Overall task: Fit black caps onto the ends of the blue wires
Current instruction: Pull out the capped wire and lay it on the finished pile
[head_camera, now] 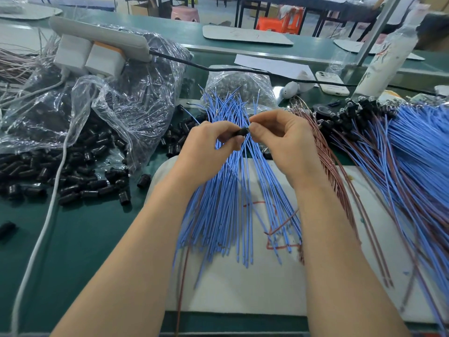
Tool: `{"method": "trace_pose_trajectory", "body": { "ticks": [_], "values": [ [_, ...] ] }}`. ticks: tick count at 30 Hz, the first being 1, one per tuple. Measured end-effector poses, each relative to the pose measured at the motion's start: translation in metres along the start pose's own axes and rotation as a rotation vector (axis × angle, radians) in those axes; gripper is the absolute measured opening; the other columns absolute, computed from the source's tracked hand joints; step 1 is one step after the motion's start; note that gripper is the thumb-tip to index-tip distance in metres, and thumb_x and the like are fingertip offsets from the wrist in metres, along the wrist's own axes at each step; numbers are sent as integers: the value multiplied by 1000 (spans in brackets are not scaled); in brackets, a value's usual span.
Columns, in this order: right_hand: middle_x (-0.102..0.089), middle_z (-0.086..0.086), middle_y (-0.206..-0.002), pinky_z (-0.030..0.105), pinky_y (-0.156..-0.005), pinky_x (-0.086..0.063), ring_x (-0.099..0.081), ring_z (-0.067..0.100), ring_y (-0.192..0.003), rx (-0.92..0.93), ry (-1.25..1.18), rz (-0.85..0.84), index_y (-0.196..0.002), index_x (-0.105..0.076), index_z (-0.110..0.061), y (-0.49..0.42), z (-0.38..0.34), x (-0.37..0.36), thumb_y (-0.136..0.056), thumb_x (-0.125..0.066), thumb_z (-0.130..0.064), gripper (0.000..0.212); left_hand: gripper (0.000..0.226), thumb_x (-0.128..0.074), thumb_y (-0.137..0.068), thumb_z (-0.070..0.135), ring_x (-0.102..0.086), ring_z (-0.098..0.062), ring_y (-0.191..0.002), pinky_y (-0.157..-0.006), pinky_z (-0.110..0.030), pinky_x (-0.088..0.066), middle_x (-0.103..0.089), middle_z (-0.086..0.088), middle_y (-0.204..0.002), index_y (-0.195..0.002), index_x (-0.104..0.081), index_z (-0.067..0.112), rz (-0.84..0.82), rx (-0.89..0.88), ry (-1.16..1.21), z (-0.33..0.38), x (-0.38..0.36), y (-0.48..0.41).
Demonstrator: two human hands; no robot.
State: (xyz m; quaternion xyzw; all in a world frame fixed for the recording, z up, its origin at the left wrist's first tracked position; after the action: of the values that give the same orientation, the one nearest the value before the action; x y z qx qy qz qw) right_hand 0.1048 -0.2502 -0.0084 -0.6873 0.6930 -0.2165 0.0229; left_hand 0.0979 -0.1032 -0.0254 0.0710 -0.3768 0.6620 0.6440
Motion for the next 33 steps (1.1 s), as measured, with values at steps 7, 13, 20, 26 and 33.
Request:
{"method": "trace_pose_trajectory", "body": {
  "ticks": [7, 13, 20, 26, 33],
  "values": [
    [-67, -2, -69, 23, -73, -57, -64, 6, -66, -65, -42, -4, -81, -67, -12, -1, 10, -5, -85, -68, -3, 10, 10, -65, -88, 22, -58, -5, -74, -71, -10, -40, -70, 6, -75, -96, -71, 19, -10, 14, 22, -3, -1, -1],
    [-69, 3, -74, 22, -75, -56, -67, 12, -72, -202, -251, -7, -80, -68, -13, 0, 21, -12, -85, -68, -5, 9, 8, -66, -88, 17, -61, 0, -69, -68, -5, -41, -68, 11, -72, -93, -71, 16, -8, 43, 64, -2, -2, 1],
    [-70, 0, -68, 15, -65, -53, -67, 8, -66, -321, -509, 15, -80, -68, -8, -3, 28, -16, -89, -62, -5, 12, 7, -64, -89, 20, -58, 5, -69, -68, -5, -40, -68, 12, -71, -91, -70, 19, -1, 69, 75, 0, 0, 1],
    [-65, 3, -82, 27, -73, -52, -60, 14, -77, -314, -385, -9, -86, -67, -14, 0, 26, -22, -91, -63, -16, 6, 13, -64, -89, 19, -64, -5, -74, -69, -11, -44, -71, 5, -77, -97, -72, 13, -4, 79, 57, 8, 5, 3],
    [-71, 8, -86, 36, -87, -55, -69, 22, -84, -308, -903, -514, -109, -62, -14, 13, -33, -22, -100, -31, -42, 43, 11, -63, -90, 24, -66, 2, -69, -69, -18, -53, -70, 13, -78, -95, -68, 16, 232, -124, 245, 96, 50, -36]
  ]
}}
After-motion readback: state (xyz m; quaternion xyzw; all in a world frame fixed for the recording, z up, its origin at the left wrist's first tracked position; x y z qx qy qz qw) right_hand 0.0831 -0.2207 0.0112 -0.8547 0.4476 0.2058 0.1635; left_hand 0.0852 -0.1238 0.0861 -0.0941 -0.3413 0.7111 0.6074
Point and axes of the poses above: each hand's wrist, its own y-axis away from the middle knuckle, its own x-axis out of the back of the hand, z = x × y, the point moved 4 cm from there along -y, towards the middle knuckle
